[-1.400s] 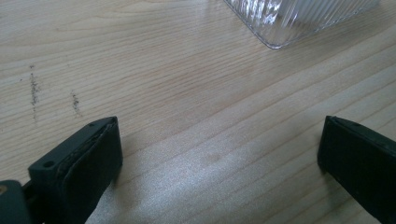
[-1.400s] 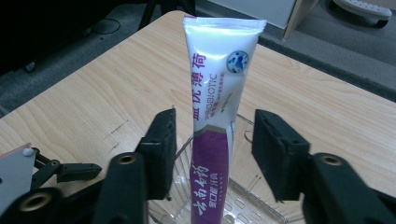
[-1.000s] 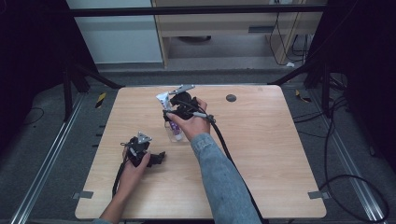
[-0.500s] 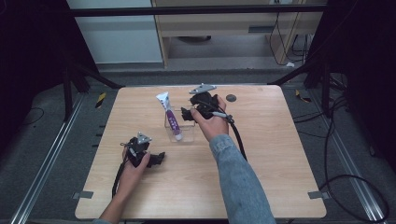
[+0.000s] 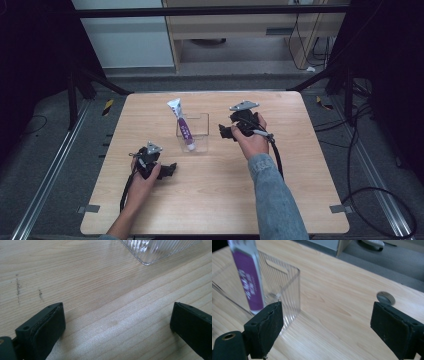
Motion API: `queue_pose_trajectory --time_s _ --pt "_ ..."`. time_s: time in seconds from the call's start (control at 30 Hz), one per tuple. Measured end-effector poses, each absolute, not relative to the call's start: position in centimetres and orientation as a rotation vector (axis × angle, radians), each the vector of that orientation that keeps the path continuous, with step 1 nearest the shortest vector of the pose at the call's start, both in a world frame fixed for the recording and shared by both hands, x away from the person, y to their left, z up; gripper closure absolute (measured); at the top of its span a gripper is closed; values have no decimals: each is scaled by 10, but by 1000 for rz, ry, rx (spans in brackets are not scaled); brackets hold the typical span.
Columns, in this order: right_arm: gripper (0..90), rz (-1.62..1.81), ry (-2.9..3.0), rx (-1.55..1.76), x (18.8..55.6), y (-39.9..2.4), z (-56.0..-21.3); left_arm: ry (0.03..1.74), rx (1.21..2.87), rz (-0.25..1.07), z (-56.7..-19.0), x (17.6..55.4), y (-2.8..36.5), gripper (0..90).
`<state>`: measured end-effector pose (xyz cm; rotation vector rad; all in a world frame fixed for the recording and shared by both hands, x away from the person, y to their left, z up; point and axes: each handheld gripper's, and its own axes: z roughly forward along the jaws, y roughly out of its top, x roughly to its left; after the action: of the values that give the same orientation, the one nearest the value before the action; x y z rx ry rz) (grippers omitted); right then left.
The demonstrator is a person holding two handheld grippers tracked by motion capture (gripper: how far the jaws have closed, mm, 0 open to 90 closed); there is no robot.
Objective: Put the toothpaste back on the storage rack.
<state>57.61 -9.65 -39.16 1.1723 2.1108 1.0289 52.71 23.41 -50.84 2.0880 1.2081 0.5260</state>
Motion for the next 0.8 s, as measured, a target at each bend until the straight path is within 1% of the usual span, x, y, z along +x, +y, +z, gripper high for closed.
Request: queue_pose_trajectory --time_s 0.3,0.47,0.67,0.8 --pt "120 998 2043 1270 569 -133 -415 1208 2088 526 -508 527 234 0" --pt "139 996 2032 1289 566 -144 -423 1209 2088 526 -508 527 234 0" --pt "138 981 2022 1317 563 -159 -433 1209 2087 526 -508 527 234 0" --pt "132 964 2019 1358 559 -172 -446 1209 2087 526 -508 527 234 0"
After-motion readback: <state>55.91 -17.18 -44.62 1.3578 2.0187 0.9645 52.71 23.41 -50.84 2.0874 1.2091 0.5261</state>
